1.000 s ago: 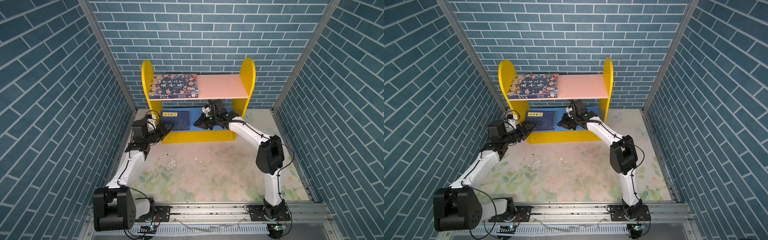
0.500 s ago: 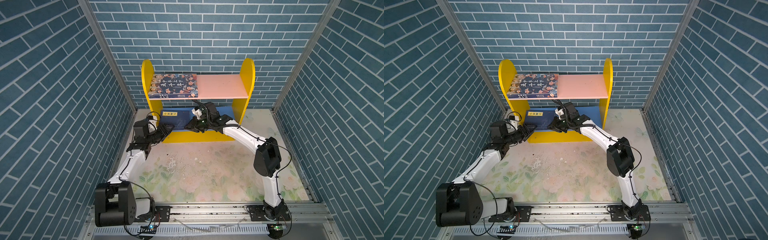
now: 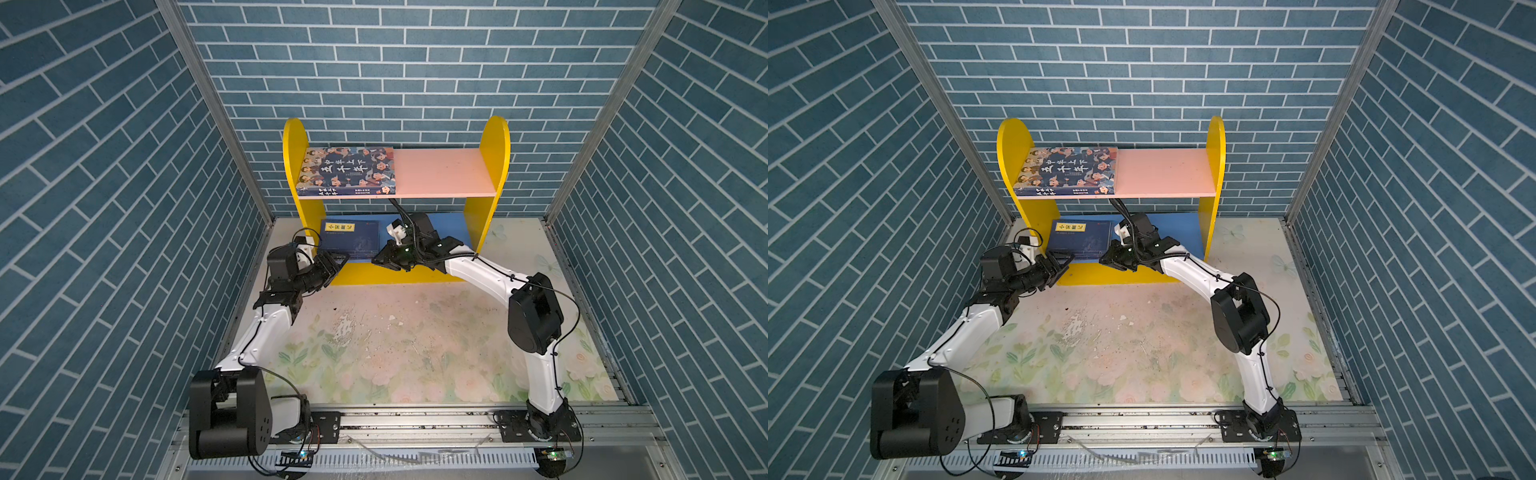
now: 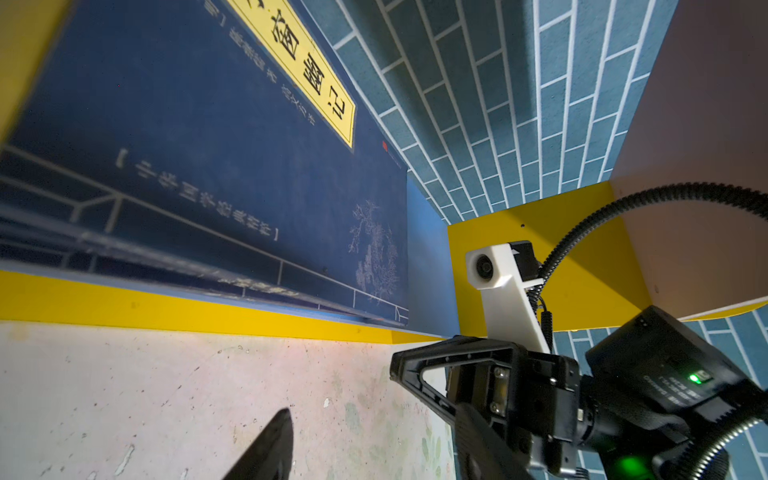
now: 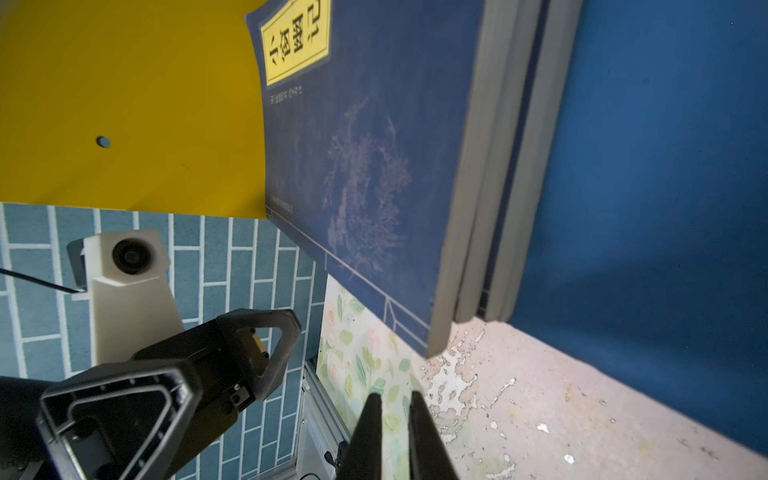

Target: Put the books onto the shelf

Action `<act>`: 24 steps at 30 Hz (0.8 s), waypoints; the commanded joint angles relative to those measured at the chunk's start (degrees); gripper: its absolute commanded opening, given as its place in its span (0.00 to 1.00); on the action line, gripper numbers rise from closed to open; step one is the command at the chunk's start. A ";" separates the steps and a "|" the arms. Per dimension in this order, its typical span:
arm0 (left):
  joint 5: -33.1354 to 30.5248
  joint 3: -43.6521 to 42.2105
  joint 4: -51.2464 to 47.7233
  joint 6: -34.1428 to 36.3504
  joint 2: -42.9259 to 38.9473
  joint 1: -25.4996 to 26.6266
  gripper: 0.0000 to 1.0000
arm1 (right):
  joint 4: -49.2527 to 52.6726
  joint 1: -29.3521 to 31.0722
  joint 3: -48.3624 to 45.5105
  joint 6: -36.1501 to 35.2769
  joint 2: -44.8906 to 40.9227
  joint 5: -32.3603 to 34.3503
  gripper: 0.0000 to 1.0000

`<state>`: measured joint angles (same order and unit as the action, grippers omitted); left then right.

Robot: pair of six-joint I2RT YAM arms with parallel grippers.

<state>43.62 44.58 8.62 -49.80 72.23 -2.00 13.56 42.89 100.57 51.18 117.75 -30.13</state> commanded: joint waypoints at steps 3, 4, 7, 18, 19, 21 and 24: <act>0.62 0.29 0.12 -2.20 0.05 0.22 0.64 | -11.52 -1.54 -4.97 4.09 -5.95 1.41 0.14; 0.65 0.66 0.08 -2.61 0.43 0.37 0.64 | -12.75 -1.67 -5.57 4.84 -6.03 0.75 0.14; 0.63 1.96 0.08 -3.64 1.51 1.22 0.64 | -15.28 -1.75 -8.05 5.93 -7.36 0.71 0.14; -0.67 5.21 0.39 -5.09 5.44 2.98 0.64 | -23.65 -1.42 -11.86 11.30 -7.05 -3.75 0.14; -0.75 5.18 0.75 -5.13 5.62 2.97 0.64 | -23.84 -1.36 -11.73 11.46 -6.72 -3.96 0.14; -1.00 5.36 0.71 -5.08 5.94 2.97 0.64 | -24.35 -1.15 -11.40 11.83 -6.07 -4.27 0.13; -1.34 5.60 0.85 -4.97 6.12 2.97 0.64 | -24.48 -0.97 -10.50 12.41 -4.84 -5.21 0.13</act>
<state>43.57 48.31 8.36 -54.74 77.21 1.06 -6.83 41.36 88.55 62.83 112.51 -33.50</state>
